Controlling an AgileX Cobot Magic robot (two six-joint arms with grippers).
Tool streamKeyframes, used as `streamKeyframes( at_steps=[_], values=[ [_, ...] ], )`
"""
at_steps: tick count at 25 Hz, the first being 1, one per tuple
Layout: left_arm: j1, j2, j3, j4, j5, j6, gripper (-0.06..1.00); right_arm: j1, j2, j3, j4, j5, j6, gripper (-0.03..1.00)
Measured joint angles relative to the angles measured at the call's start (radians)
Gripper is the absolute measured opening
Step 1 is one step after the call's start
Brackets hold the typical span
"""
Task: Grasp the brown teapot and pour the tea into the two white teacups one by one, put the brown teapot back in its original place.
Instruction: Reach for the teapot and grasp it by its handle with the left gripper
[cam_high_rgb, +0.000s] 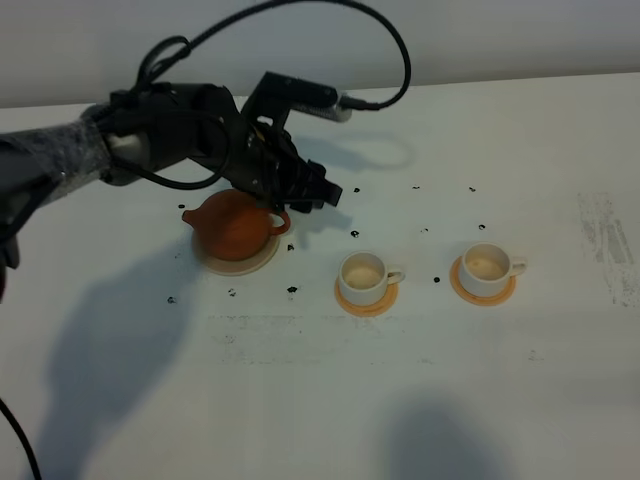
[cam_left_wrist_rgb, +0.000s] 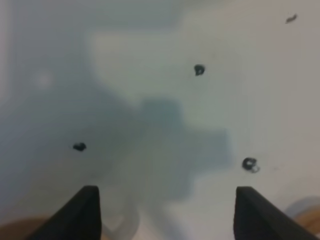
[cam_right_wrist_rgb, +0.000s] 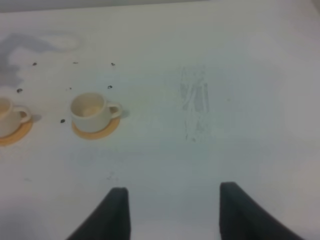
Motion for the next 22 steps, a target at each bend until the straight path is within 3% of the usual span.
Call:
streamKeyframes(
  at_steps=[22],
  values=[
    [-0.040, 0.017, 0.000, -0.004, 0.023, 0.003, 0.57, 0.000, 0.000, 0.000, 0.000, 0.000, 0.000, 0.42]
  ],
)
